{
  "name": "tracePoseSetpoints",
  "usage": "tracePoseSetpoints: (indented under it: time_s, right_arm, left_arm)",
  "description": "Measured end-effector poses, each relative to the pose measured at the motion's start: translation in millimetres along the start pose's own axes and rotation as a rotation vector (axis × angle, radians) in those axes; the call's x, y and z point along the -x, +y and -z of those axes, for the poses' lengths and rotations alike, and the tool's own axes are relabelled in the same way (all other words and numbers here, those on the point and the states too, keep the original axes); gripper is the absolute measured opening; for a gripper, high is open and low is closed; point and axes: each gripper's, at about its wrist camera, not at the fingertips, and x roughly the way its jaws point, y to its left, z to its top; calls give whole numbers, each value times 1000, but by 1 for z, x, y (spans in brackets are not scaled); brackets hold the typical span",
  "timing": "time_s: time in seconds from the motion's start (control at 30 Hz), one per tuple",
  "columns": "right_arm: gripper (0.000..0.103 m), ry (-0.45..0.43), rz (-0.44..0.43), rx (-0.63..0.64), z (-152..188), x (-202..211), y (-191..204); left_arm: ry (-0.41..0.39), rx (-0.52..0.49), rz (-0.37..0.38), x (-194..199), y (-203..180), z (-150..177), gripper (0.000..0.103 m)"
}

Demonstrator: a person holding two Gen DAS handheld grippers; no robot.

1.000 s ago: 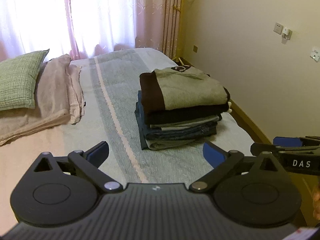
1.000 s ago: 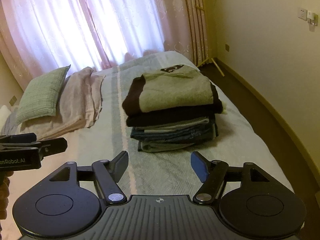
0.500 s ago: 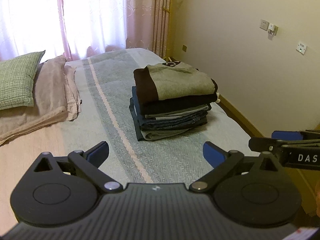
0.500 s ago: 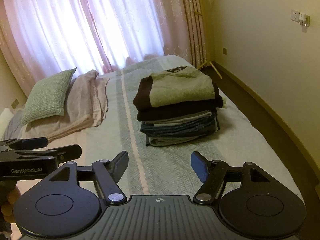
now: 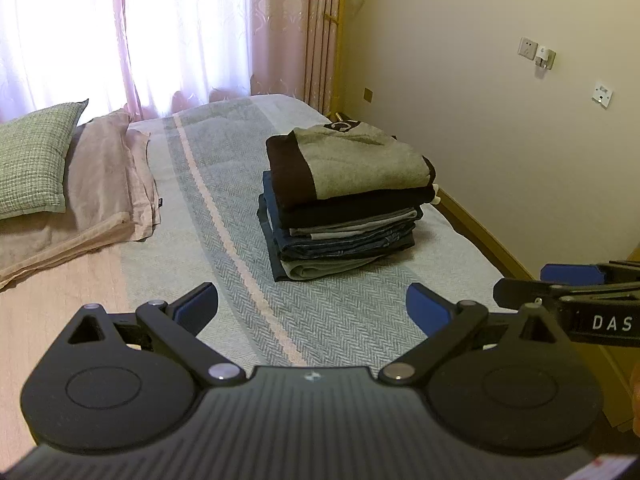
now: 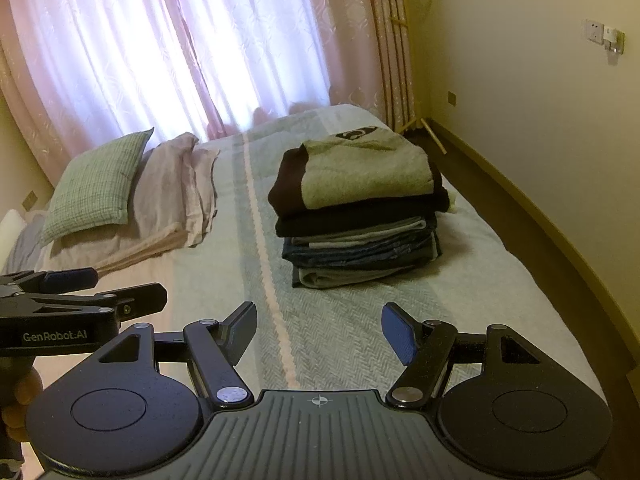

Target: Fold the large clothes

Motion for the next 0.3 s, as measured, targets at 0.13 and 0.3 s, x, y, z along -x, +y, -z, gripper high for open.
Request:
tracePoseSetpoints:
  time_s: [0.13,0.3]
  right_arm:
    - [66,8,-1,2,-2,-4,-3]
    - [66,13,-1,8,-3,-8,-5]
  left_arm:
    - [4,-3,-4,-4,-2,0,99]
    - [7,-13,-12,-7,-5,-1,99]
